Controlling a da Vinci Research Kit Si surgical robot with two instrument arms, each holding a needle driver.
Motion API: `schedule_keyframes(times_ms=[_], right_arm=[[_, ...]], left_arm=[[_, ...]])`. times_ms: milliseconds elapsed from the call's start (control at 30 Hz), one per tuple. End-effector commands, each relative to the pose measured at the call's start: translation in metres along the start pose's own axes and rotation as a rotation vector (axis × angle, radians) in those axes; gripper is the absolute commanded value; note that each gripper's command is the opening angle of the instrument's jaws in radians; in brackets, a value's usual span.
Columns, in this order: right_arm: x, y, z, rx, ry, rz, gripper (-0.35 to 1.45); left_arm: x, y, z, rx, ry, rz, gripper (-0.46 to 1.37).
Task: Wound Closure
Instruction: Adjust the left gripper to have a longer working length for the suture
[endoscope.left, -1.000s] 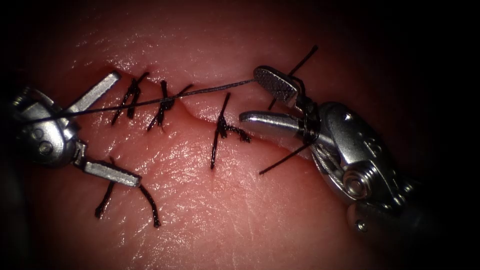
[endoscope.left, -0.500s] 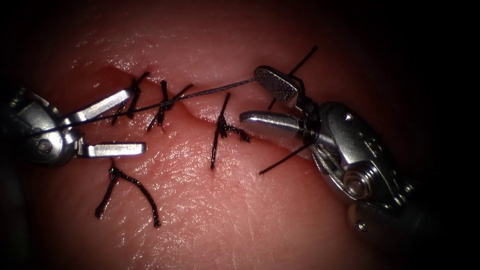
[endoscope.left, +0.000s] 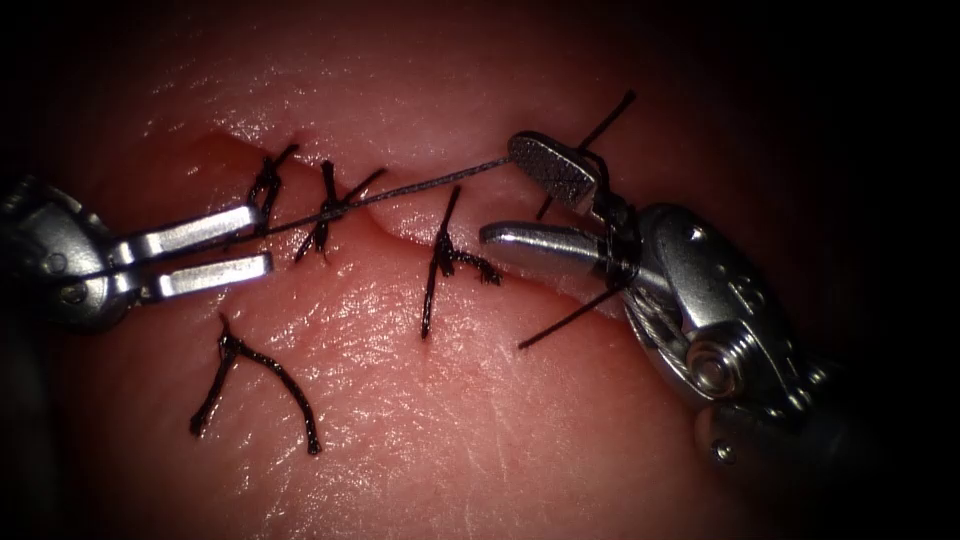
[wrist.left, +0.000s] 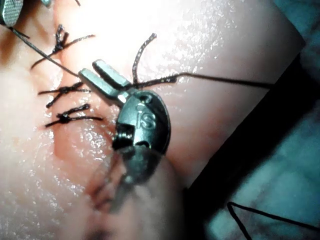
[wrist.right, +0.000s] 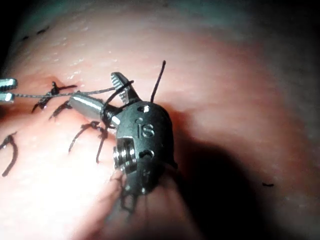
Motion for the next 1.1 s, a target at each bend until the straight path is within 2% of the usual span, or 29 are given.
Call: schedule_keyframes(times_ms=[33, 333, 400, 433, 467, 500, 800, 900, 1000, 1033, 1100], right_arm=[[0.0, 0.0, 0.0, 0.0, 0.0, 0.0, 0.94], [0.0, 0.0, 0.0, 0.0, 0.0, 0.0, 0.94], [0.0, 0.0, 0.0, 0.0, 0.0, 0.0, 0.94], [0.0, -0.0001, 0.0, 0.0, 0.0, 0.0, 0.94], [0.0, -0.0001, 0.0, 0.0, 0.0, 0.0, 0.94], [0.0, -0.0001, 0.0, 0.0, 0.0, 0.0, 0.94], [0.0, -0.0001, 0.0, 0.003, 0.0, 0.001, 0.94], [0.0, -0.0001, 0.0, 0.003, 0.0, 0.001, 0.94], [0.0, -0.0001, 0.0, 0.003, 0.0, 0.001, 0.94], [0.0, -0.0001, 0.0, 0.003, 0.0, 0.001, 0.94], [0.0, -0.0001, 0.0, 0.002, -0.001, 0.001, 0.94]], left_arm=[[0.0, 0.0, 0.0, -0.003, -0.002, 0.002, -0.1], [-0.0002, -0.0002, -0.0005, -0.005, -0.021, 0.006, -0.16], [-0.0003, -0.0001, -0.0006, 0.005, -0.033, 0.007, -0.11], [-0.0004, -0.0001, -0.0006, 0.007, -0.039, 0.008, -0.02], [-0.0004, -0.0001, -0.0007, 0.012, -0.047, 0.009, 0.18], [-0.0004, -0.0001, -0.0007, 0.017, -0.051, 0.009, 0.26], [-0.0004, 0.0, -0.0006, 0.012, -0.058, 0.005, 0.28], [-0.0004, 0.0, -0.0006, 0.011, -0.06, 0.006, 0.11], [-0.0004, 0.0, -0.0007, 0.009, -0.066, 0.001, -0.27], [-0.0004, 0.0, -0.0007, -0.007, -0.069, 0.026, -0.35], [-0.0004, -0.0002, -0.0008, -0.028, -0.085, 0.065, -0.35]])
